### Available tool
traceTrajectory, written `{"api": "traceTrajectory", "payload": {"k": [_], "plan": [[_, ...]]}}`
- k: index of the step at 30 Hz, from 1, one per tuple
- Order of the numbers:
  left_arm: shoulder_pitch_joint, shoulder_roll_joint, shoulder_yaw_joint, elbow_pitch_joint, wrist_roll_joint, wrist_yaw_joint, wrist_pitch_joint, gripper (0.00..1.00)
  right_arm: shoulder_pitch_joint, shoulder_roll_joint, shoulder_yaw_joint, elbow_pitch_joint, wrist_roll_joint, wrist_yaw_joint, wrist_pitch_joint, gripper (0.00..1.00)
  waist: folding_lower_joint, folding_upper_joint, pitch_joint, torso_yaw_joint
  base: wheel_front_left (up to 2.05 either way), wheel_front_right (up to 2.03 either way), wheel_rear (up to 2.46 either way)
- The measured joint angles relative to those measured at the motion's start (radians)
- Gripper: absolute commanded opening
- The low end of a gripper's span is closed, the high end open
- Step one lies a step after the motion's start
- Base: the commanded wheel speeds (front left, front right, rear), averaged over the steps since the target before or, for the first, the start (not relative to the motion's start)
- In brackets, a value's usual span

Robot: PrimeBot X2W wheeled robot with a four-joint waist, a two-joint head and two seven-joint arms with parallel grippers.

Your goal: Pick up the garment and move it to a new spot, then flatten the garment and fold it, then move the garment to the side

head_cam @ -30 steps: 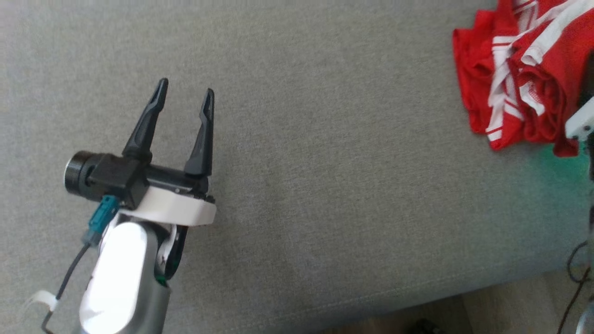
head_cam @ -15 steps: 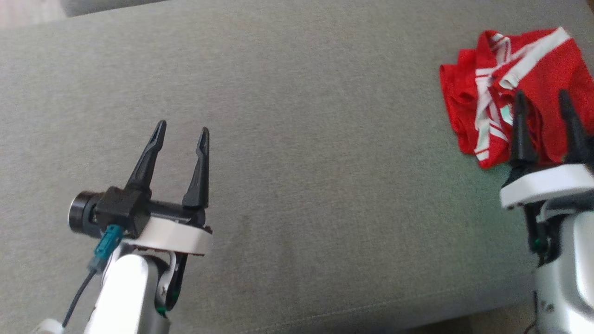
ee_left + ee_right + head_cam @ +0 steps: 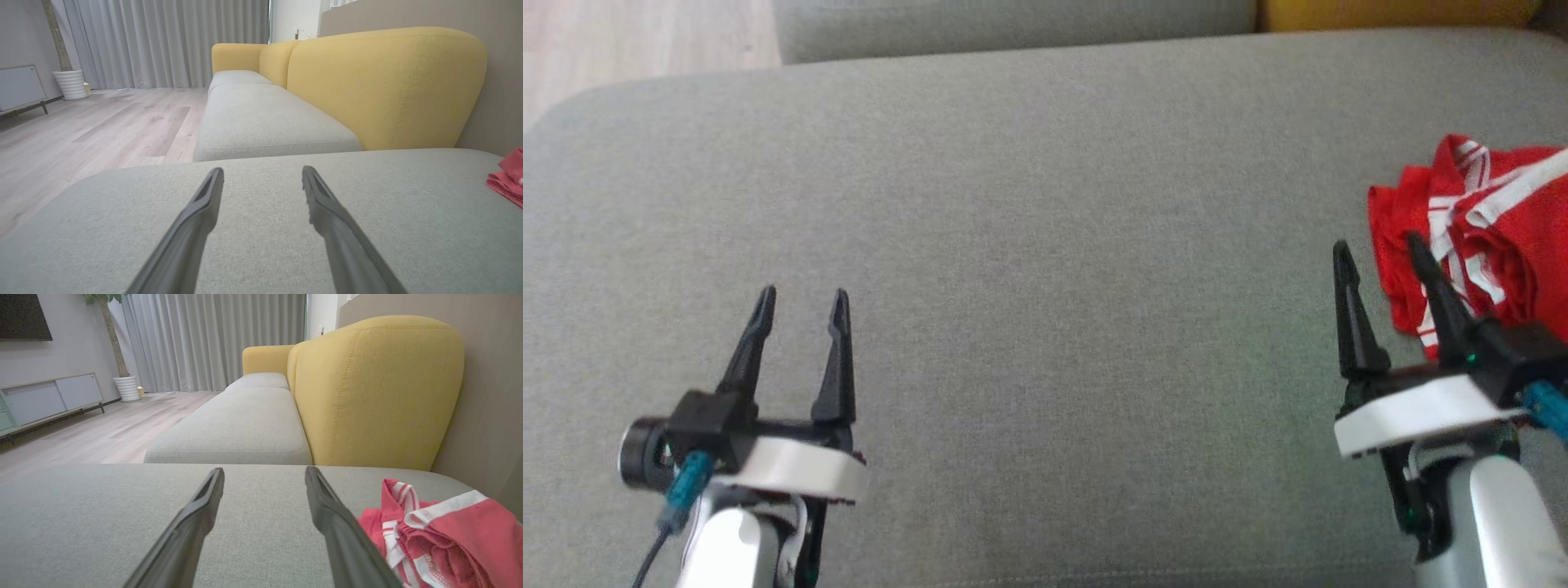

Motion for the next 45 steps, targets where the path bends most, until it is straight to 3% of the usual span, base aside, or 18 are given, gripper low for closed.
{"api": "traceTrajectory", "payload": {"k": [18, 45], "plan": [[0.146, 0.015, -0.026, -0.011, 0.0, 0.018, 0.01, 1.0, 0.157, 0.006, 0.016, -0.012, 0.019, 0.0, 0.031, 1.0, 0.0, 0.0, -0.131, 0.032, 0.0, 0.0, 0.0], [0.151, 0.034, -0.04, -0.019, 0.0, 0.035, 0.023, 1.0, 0.174, 0.007, -0.007, -0.023, 0.026, 0.0, 0.05, 1.0, 0.0, 0.0, -0.134, 0.035, 0.0, 0.0, 0.0]]}}
